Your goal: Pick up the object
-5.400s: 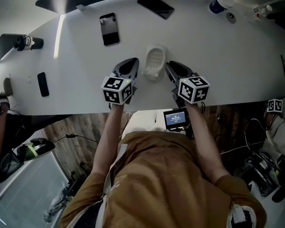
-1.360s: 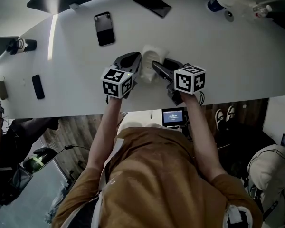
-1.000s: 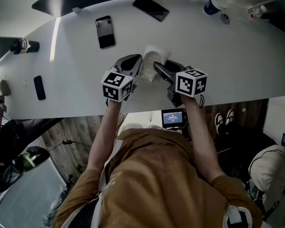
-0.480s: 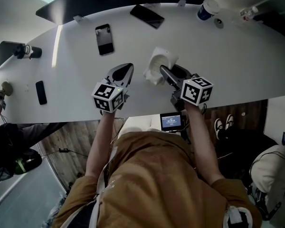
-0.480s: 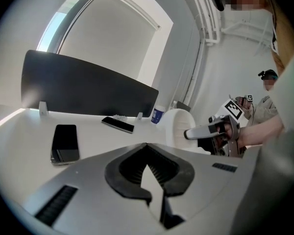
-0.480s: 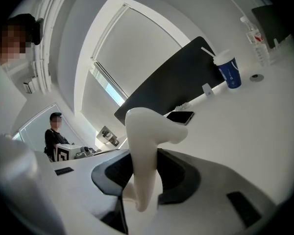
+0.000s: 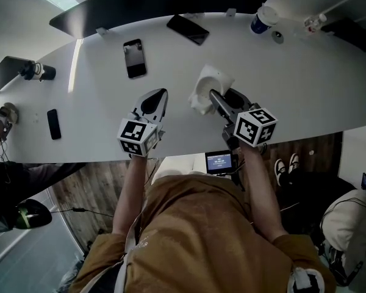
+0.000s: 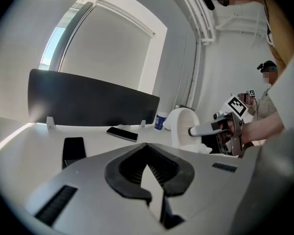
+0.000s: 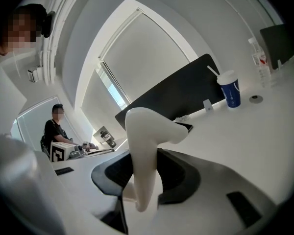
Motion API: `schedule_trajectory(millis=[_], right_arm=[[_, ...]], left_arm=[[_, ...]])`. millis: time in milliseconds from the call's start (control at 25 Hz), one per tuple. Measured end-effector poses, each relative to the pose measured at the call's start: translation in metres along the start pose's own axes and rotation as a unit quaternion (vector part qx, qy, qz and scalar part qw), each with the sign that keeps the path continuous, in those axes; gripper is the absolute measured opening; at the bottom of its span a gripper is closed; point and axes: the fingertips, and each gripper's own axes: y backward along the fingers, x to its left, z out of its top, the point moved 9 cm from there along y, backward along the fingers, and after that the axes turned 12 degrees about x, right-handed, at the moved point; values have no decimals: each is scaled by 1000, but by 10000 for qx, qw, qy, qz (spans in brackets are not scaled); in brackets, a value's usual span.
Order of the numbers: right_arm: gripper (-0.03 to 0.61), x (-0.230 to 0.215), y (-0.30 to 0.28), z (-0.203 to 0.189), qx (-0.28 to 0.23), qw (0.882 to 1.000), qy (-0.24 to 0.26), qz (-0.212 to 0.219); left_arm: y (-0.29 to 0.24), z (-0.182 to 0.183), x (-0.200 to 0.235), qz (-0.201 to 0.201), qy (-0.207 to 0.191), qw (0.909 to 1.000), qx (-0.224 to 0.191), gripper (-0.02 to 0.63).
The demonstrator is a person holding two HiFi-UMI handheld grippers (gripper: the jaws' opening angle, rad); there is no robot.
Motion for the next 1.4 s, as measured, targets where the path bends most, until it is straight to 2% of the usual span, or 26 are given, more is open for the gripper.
schedule_trajectory(millis=[200, 680, 800, 920, 1080, 1400], right_arm=[[146, 15, 14, 7, -205, 9995, 254, -46], [146, 32, 53, 13, -649, 9975, 280, -101], [146, 33, 62, 10, -737, 9969, 264, -91], [146, 34, 61, 24, -908, 9948, 442, -105], [146, 43, 83, 16, -1070, 9925, 515, -282], [146, 51, 104, 35, -1701, 9798, 854, -617]], left_arm=[[14, 4, -7, 82, -33, 9998, -183, 5], [45, 18, -27, 97, -97, 9988, -472, 5], [55, 23, -34, 76, -91, 9977, -666, 5], [57, 43, -30, 132, -224, 9954, -925, 5], [72, 44, -43, 249, -145, 9946, -1001, 5], [84, 58, -47, 418, -255, 9918, -1178, 5]])
